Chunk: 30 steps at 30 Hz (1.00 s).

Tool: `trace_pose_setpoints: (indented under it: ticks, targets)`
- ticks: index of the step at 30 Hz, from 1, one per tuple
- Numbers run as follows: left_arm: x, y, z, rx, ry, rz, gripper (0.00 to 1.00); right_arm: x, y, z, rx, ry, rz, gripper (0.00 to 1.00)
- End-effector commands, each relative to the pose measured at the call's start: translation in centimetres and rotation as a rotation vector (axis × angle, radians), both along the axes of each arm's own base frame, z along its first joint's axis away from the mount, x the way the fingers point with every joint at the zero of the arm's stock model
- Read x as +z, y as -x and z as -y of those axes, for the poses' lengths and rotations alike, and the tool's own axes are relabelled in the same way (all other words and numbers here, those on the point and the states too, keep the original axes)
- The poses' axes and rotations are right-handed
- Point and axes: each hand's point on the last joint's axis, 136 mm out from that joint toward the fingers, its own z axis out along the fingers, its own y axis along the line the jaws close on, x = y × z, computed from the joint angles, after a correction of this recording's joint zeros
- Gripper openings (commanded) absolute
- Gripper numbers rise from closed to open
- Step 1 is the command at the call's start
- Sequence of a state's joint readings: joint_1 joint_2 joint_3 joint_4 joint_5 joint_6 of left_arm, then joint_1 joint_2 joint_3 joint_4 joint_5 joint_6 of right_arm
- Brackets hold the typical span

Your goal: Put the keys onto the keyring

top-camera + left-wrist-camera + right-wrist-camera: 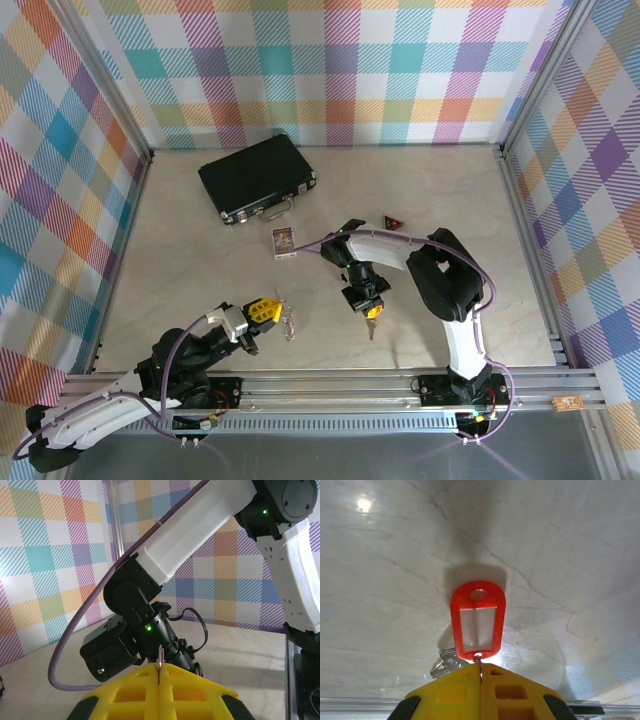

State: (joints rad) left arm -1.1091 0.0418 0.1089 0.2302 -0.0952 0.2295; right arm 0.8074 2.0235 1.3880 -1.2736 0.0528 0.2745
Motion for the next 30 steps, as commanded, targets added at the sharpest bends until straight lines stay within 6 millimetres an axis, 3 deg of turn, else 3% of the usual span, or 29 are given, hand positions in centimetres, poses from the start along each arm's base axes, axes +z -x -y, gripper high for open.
trace_pose_setpoints:
  ticks: [1, 6, 10, 18, 24, 30]
  targets:
    - [2.4, 0.5, -0.7, -0.002, 0.054, 0.044, 0.00, -0.2, 0.2, 0.2, 0.057, 0.011, -0.046, 0.00]
    - [2.5, 0.5, -0.6, -0.010, 0.066, 0.043, 0.00, -0.4, -0.1, 0.1, 0.056, 0.005, -0.028, 0.05]
    - [2.5, 0.6, -0.5, -0.016, 0.068, 0.044, 0.00, 1.3, -0.5, -0.4, 0.015, -0.032, 0.030, 0.19]
    - [2.6, 0.8, -0.4, -0.030, 0.076, 0.044, 0.00, 4.2, -0.1, -0.8, -0.211, -0.142, 0.194, 0.36]
    - [2.8, 1.0, -0.4, -0.043, 0.086, 0.046, 0.00, 2.7, 1.4, -1.2, -0.335, -0.198, 0.218, 0.39]
    - [2.8, 1.1, -0.4, -0.047, 0.089, 0.045, 0.00, 1.0, 1.8, -1.0, -0.359, -0.199, 0.225, 0.34]
